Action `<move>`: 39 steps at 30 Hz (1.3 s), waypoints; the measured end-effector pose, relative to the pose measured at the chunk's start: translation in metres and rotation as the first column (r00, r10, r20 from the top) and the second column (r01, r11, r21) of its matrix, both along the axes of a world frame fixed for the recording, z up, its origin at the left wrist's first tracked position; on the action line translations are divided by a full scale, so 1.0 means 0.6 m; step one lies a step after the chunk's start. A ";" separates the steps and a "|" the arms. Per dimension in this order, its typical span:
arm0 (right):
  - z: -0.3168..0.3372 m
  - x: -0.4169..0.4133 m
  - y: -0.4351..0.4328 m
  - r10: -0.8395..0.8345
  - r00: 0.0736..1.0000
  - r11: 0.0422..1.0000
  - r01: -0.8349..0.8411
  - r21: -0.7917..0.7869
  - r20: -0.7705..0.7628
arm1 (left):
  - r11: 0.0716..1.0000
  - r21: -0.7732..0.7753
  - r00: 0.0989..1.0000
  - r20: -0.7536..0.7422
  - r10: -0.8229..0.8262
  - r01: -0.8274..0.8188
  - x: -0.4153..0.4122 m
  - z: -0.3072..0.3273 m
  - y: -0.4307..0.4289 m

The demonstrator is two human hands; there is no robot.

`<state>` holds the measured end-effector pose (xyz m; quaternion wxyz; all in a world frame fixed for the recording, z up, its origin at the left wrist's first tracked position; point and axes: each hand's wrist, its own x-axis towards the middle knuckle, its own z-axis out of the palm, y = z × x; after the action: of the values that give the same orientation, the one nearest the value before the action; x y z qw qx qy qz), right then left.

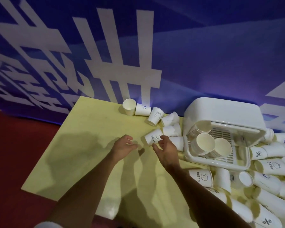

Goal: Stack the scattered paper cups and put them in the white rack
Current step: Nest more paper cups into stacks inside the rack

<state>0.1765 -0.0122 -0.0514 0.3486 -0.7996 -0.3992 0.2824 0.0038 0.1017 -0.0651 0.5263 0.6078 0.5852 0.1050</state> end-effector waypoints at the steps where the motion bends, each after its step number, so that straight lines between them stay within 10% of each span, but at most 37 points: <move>1: -0.006 -0.006 0.004 -0.017 1.000 1.000 0.017 -0.013 0.005 | 1.000 0.004 1.000 -0.002 0.006 -0.006 -0.004 -0.004 0.012; 15: -0.076 -0.052 0.108 -0.551 0.767 0.834 0.494 -0.245 -0.328 | 0.993 0.037 0.994 -0.014 0.110 -0.110 0.034 -0.032 0.190; 29: -0.116 -0.039 0.166 -0.660 0.613 0.748 0.594 -0.297 -0.434 | 0.971 0.132 0.979 0.053 0.195 -0.200 0.102 -0.066 0.284; 39: -0.089 -0.038 0.105 -0.458 0.784 0.889 0.416 -0.193 -0.419 | 0.937 0.237 0.966 0.064 0.249 -0.257 0.104 -0.057 0.259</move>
<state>0.1540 0.0506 -0.1046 0.4513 -0.7966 -0.0976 0.3903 0.0660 0.2572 -0.0994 0.4395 0.5854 0.6326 0.2528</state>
